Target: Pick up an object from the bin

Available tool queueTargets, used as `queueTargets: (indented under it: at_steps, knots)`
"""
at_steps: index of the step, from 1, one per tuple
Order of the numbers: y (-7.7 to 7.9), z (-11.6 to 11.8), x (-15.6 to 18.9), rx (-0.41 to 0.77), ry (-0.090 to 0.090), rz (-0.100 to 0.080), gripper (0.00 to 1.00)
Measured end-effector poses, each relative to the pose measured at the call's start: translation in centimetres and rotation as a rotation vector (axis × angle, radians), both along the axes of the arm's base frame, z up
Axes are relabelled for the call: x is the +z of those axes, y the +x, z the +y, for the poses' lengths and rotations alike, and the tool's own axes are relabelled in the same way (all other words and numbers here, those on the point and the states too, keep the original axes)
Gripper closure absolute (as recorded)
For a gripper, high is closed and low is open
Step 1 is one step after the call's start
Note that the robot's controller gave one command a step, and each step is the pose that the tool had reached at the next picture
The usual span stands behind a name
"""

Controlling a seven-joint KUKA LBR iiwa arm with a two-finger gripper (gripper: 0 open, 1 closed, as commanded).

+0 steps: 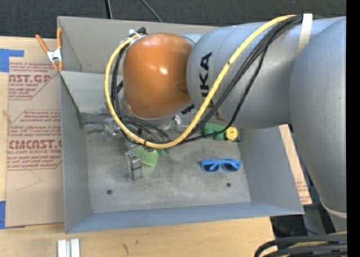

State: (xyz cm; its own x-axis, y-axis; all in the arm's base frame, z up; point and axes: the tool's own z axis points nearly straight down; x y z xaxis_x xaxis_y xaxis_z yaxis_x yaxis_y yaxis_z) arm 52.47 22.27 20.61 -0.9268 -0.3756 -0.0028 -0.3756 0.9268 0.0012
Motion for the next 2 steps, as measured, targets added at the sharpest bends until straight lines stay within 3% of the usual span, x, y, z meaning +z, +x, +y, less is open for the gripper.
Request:
queueTargets:
  at_steps: [1,2]
  knots:
    - [1.8,-6.9,-8.0,0.132,-0.003,0.007,0.00]
    - [0.3,-6.1,-14.0,0.237,-0.001,0.007,0.00]
